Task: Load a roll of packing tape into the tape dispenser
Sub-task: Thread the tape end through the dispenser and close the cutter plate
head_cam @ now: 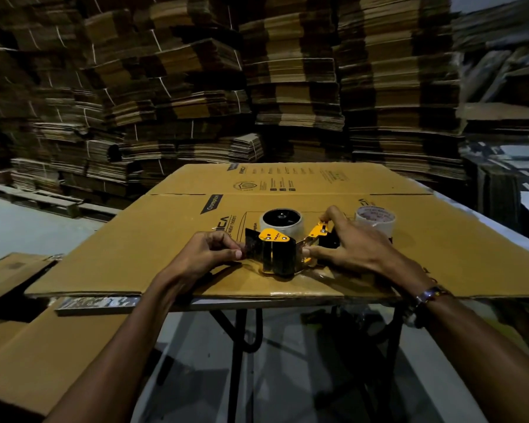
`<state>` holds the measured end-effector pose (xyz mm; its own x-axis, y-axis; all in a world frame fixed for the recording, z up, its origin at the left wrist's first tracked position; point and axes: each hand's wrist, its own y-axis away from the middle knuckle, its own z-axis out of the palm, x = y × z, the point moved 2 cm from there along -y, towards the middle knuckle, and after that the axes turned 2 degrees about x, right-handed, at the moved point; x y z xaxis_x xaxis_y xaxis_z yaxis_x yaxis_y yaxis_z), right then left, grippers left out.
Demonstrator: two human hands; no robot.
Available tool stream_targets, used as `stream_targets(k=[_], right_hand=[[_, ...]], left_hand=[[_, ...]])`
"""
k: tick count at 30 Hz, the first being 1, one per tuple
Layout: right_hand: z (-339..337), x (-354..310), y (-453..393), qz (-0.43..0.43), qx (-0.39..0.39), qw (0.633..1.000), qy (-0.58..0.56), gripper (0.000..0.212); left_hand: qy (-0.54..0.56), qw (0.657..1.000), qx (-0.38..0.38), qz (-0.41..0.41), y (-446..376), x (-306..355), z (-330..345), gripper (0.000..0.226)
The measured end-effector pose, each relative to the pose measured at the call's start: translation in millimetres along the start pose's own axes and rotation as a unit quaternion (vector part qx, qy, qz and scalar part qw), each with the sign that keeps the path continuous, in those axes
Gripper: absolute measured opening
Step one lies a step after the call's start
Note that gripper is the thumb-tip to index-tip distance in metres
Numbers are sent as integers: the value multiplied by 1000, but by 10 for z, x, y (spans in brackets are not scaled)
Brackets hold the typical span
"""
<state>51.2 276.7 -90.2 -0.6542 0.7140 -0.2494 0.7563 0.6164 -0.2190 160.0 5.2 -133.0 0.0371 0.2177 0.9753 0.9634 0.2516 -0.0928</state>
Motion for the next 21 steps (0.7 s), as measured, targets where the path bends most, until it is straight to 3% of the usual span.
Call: stream_targets(k=[4, 9, 13, 17, 21], right_hand=[[-88, 171, -76, 10, -92, 994, -54, 96], [-42, 267, -241, 19, -164, 986, -11, 106], [-68, 302, -377, 14, -212, 977, -26, 81], [-113, 378, -510, 25, -241, 967, -76, 75], [-96, 354, -666, 29, -274, 955, -109, 44]], left_hand=[[-19, 1000, -2, 20, 3, -6, -2, 14], [18, 1000, -4, 9, -16, -10, -34, 7], [37, 999, -26, 6, -78, -28, -81, 15], [55, 997, -54, -8, -245, -2, -138, 11], [89, 984, -152, -2, -555, 66, -236, 30]])
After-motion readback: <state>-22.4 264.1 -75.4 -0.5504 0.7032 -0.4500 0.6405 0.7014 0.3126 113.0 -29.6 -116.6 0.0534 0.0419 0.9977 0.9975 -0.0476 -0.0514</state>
